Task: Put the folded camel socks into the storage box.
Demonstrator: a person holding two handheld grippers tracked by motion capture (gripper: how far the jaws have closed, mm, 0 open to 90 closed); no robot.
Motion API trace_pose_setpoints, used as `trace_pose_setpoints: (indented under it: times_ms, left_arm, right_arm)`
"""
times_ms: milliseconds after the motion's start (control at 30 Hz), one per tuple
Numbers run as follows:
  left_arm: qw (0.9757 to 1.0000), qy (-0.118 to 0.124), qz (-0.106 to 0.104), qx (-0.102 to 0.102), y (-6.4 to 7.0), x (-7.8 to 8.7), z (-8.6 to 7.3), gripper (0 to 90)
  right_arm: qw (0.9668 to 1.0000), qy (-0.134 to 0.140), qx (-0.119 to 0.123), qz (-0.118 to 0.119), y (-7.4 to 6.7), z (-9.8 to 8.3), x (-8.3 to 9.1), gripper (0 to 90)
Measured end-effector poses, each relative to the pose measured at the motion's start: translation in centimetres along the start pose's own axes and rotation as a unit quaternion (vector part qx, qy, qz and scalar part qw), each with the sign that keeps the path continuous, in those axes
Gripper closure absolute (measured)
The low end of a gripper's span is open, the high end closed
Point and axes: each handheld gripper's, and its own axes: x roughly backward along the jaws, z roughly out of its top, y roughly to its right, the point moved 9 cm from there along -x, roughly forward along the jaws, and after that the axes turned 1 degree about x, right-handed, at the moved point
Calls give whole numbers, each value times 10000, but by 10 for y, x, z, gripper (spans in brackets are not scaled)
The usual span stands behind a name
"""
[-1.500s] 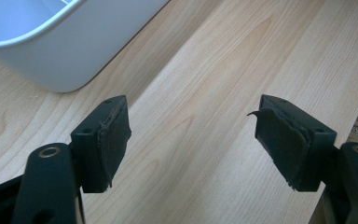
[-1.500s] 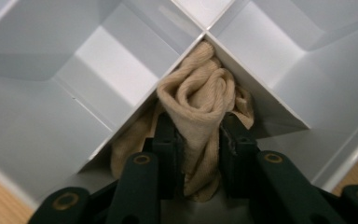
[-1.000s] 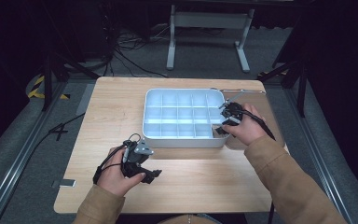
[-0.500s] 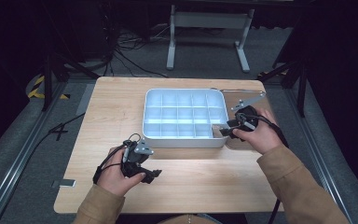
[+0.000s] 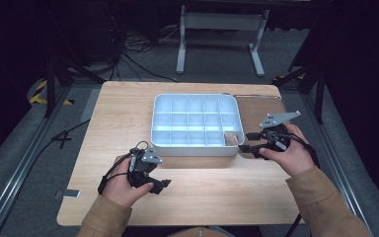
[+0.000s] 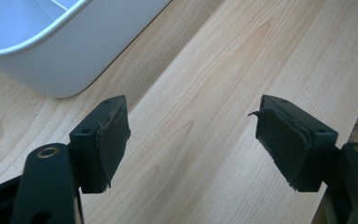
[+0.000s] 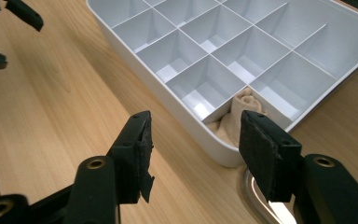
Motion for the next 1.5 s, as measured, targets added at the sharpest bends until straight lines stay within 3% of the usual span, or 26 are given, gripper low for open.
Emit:
trace_pose_setpoints:
  times_ms: [433, 533, 600, 833, 967, 1033, 1200, 1500]
  left_arm:
    - [10000, 9, -4, -11, -2, 2, -1, 261]
    - [10000, 26, 24, 48, -5, 6, -2, 261]
    - [10000, 50, 49, 70, -8, 10, -2, 259]
    - [9998, 68, 79, 180, -16, 15, -6, 255]
    - [9998, -62, 30, 204, -18, 12, -11, 252]
    - [9995, -277, -14, 160, -17, 10, -17, 255]
    - [9986, -507, -97, 124, -15, 1, -24, 257]
    - [9978, -628, -126, 173, -18, -5, -29, 253]
  right_arm:
    - [9993, 296, 178, 149, -25, -24, 17, 440]
    - [9988, 320, 245, 287, -30, -30, 11, 440]
    - [9988, 150, 293, 351, -32, -35, 4, 437]
    - [9988, 157, 243, 404, -39, -44, -13, 427]
    - [9983, 136, 339, 449, -47, -55, -26, 413]
    - [9980, 134, 380, 480, -49, -59, -31, 413]
    - [9979, 142, 385, 502, -51, -69, -37, 412]
    - [9982, -61, 365, 471, -53, -99, -55, 408]
